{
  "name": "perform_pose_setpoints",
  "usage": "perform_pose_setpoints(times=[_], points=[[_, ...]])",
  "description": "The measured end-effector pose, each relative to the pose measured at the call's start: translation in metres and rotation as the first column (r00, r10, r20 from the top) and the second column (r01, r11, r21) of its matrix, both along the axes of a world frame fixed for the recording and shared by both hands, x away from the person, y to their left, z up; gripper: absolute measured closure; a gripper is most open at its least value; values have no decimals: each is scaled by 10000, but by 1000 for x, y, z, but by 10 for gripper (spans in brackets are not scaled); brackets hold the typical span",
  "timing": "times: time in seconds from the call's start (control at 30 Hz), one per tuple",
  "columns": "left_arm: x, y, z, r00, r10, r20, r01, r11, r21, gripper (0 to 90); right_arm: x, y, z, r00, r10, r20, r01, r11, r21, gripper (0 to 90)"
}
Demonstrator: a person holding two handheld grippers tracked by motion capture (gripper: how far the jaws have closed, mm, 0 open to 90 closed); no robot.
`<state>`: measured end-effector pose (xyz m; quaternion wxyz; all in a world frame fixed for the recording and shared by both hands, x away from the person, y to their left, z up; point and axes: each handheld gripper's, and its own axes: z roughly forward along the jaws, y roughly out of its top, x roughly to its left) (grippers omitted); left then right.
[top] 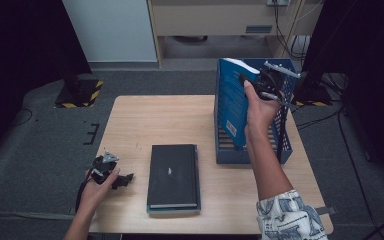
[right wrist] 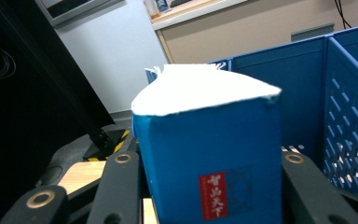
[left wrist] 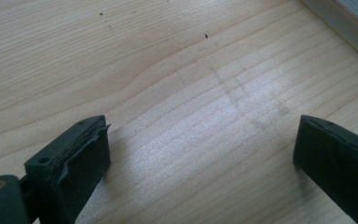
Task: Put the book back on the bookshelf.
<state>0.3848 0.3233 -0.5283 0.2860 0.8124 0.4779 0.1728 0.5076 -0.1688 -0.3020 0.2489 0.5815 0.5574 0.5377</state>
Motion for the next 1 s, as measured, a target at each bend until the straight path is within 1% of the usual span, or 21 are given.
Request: perform_pose_setpoints(times=[0.33, 0.43, 0.57, 0.63, 0.77, 1.0], points=[[0, 0, 0, 10000, -16, 0, 16, 10000, 6, 30, 2, 2, -6, 9999, -129, 13, 129, 9999, -4, 594], [0, -1, 0, 10000, 1, -12, -1, 10000, -15, 30, 3, 3, -11, 9998, -207, 19, 207, 9998, -22, 594], [0, -1, 0, 10000, -9, -13, 9, 10000, -22, 31, 4, 4, -21, 9997, -215, -93, 214, 9997, -99, 594], [0, -1, 0, 10000, -20, -14, 20, 10000, -20, 31, 5, 5, -26, 9996, -238, -165, 237, 9997, -58, 594], [0, 0, 0, 10000, -64, -33, 64, 10000, 23, 32, 6, 7, -32, 9994, -290, -162, 290, 9996, -39, 594], [0, -1, 0, 10000, -81, -30, 81, 10000, 26, 32, 7, 9, -33, 9994, -322, -92, 322, 9995, -56, 594]])
